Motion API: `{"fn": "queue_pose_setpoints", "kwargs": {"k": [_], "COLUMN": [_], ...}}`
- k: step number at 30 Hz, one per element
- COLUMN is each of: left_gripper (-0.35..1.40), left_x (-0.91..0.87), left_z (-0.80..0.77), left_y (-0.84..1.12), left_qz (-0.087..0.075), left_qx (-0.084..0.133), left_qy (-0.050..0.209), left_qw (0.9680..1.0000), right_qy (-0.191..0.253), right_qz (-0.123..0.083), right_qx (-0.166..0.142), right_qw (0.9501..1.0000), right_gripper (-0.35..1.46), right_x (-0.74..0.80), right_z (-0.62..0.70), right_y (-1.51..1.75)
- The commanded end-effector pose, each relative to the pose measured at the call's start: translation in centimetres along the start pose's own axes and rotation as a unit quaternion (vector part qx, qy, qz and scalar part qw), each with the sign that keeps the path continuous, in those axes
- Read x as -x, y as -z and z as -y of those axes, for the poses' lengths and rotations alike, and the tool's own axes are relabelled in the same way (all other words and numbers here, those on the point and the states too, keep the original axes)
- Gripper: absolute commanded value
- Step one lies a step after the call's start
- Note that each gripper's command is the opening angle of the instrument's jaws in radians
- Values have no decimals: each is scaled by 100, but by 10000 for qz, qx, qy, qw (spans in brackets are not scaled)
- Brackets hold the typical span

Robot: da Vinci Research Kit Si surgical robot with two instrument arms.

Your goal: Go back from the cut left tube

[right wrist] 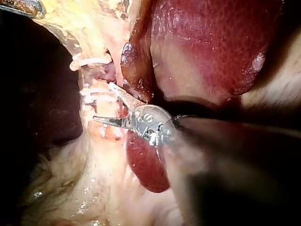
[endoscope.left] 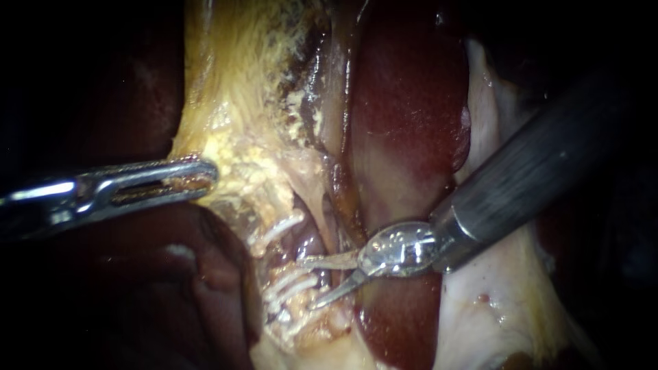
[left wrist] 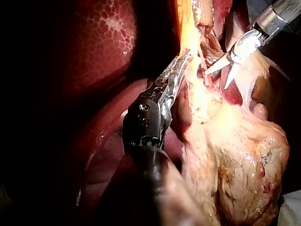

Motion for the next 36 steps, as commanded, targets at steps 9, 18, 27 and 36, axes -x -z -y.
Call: {"fn": "queue_pose_setpoints", "kwargs": {"k": [9, 18, 27, 36], "left_gripper": [-35, -35, -35, -35], "left_x": [0, -2, -21, -39], "left_z": [-1, -1, -14, -37], "left_y": [1, -3, -29, -67], "left_qz": [3, 11, 44, -46], "left_qx": [3, 12, 20, 3], "left_qy": [4, -1, -61, 9], "left_qw": [10000, 10000, 10000, 10000], "right_qy": [425, 537, 573, 591], "right_qz": [-9, 4, 13, -3], "right_qx": [538, 886, 889, 878], "right_qw": [9976, 9946, 9944, 9944], "right_gripper": [143, 143, 143, 143], "right_x": [-27, -42, -40, -43], "right_z": [-20, -28, -26, -26], "right_y": [69, 100, 106, 114]}}
